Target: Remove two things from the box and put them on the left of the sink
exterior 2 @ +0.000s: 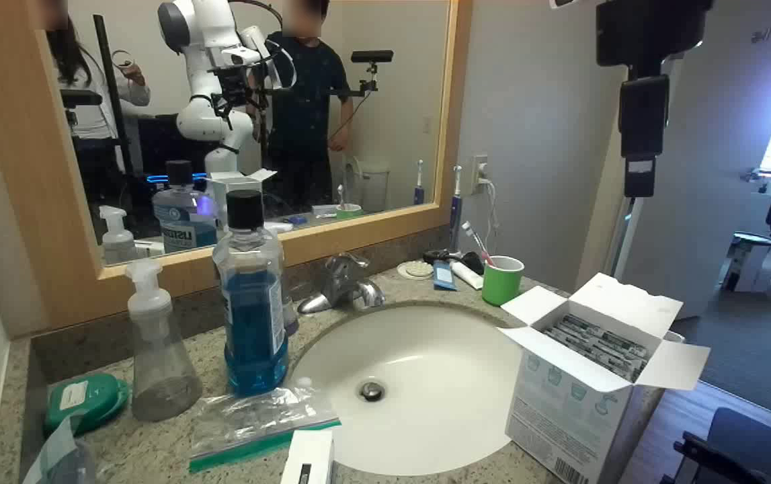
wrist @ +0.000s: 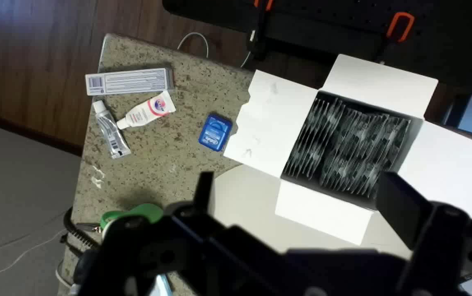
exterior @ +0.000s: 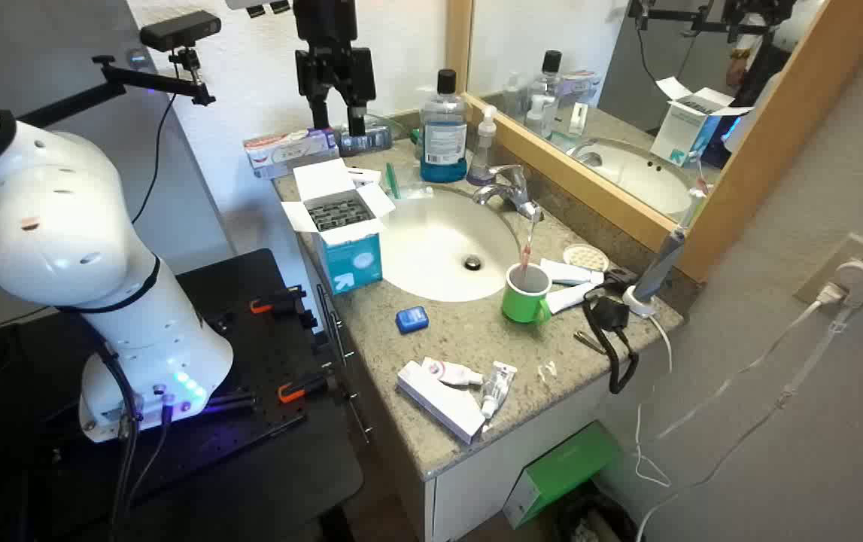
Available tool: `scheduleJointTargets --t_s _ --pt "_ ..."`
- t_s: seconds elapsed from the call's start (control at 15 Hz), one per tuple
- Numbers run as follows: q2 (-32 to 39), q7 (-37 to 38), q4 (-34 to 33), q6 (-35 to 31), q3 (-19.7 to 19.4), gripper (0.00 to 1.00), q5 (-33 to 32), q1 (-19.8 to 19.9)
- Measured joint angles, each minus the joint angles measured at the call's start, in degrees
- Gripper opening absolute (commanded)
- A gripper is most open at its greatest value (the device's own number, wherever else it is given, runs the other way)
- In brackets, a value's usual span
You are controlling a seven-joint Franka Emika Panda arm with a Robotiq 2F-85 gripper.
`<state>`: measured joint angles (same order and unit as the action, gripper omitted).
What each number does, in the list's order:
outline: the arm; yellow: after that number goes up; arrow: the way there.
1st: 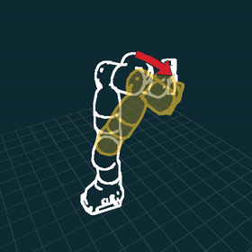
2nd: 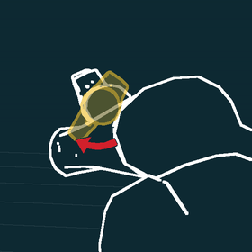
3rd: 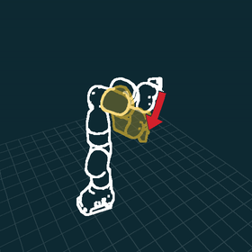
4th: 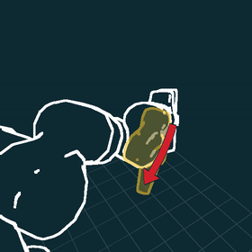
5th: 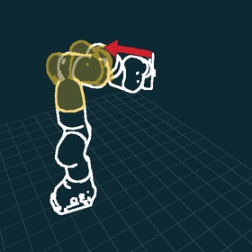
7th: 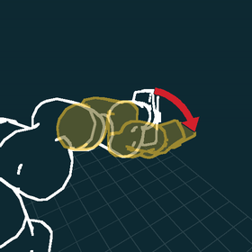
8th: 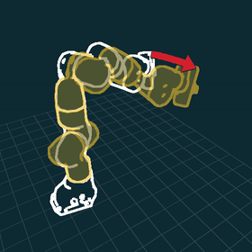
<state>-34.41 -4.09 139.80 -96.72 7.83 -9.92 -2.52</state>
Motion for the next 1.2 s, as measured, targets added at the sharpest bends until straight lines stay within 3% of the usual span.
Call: scheduleJointTargets --t_s 0.8,1.2 --pt "0.02 0.0 0.0 0.0 -0.13 1.0 0.0 -0.22" --pt "0.13 -0.18 -0.18 -1.45 -0.43 1.0 2.31 -3.92"
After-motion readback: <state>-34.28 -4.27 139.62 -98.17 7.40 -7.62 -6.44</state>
